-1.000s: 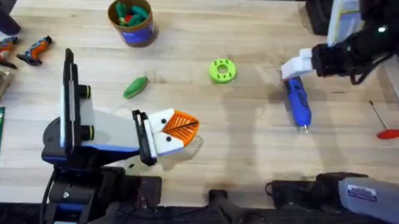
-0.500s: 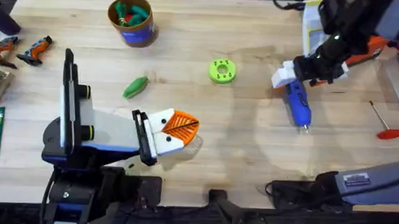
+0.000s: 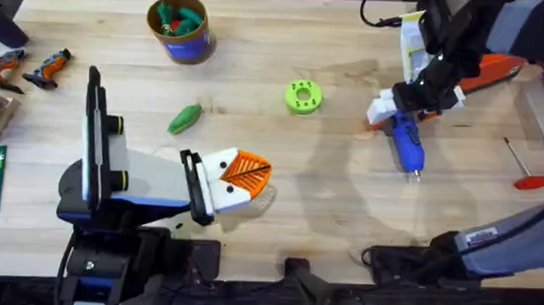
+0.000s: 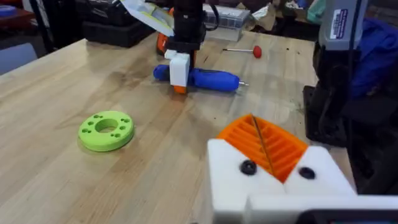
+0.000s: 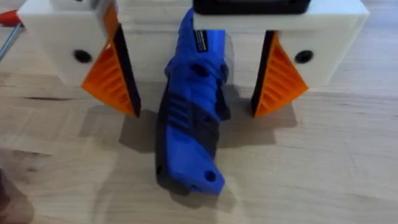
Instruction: Pick up the gripper from the table and insert it into the empty holder that is missing its gripper. Then pick up a screw, insert it into the mounting hole, and use the screwdriver to tighten it. Finally, clean up the table by picking up the vegetable and placing it into the bucket.
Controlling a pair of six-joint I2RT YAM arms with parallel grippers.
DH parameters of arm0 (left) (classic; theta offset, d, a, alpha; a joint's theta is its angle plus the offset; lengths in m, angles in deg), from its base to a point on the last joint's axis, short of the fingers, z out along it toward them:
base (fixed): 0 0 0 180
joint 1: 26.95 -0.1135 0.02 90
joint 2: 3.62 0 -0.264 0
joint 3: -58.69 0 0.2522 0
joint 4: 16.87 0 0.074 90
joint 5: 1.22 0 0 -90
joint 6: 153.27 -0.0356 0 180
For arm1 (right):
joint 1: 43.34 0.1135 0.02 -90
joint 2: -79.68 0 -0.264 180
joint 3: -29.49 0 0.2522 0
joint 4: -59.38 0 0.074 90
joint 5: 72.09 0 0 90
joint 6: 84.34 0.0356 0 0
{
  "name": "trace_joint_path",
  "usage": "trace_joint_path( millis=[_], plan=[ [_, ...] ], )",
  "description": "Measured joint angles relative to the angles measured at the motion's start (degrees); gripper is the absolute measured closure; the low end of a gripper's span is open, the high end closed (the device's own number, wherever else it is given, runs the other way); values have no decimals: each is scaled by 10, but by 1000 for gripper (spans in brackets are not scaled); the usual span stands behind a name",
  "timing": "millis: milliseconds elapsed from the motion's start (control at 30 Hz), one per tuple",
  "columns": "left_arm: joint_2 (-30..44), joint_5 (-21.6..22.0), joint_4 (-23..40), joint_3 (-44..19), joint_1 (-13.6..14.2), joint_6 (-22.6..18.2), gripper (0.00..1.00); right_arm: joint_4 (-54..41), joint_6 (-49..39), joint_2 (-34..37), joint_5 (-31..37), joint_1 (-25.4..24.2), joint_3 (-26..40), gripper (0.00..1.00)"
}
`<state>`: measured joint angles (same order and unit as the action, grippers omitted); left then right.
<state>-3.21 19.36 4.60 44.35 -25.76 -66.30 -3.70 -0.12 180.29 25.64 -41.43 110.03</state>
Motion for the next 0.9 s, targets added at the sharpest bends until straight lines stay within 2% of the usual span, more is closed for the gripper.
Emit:
trace_joint_path(
  millis=[367,433,467,533,600,800,833,900],
  plan=[
    [0,0,0,0,0,0,989,0,0,5,-7,-2,0,12],
    [0,0,0,0,0,0,989,0,0,5,-10,-2,0,42],
    [0,0,0,0,0,0,989,0,0,6,-12,-2,0,77],
    [0,0,0,0,0,0,989,-1,0,7,-16,-2,0,208],
    [0,0,0,0,0,0,989,0,0,8,-18,-2,0,374],
    [0,0,0,0,0,0,989,0,1,9,-16,-2,0,687],
    [0,0,0,0,0,0,989,0,0,10,-16,-2,0,849],
    [0,0,0,0,0,0,989,1,0,12,-15,-2,-1,948]
  ],
)
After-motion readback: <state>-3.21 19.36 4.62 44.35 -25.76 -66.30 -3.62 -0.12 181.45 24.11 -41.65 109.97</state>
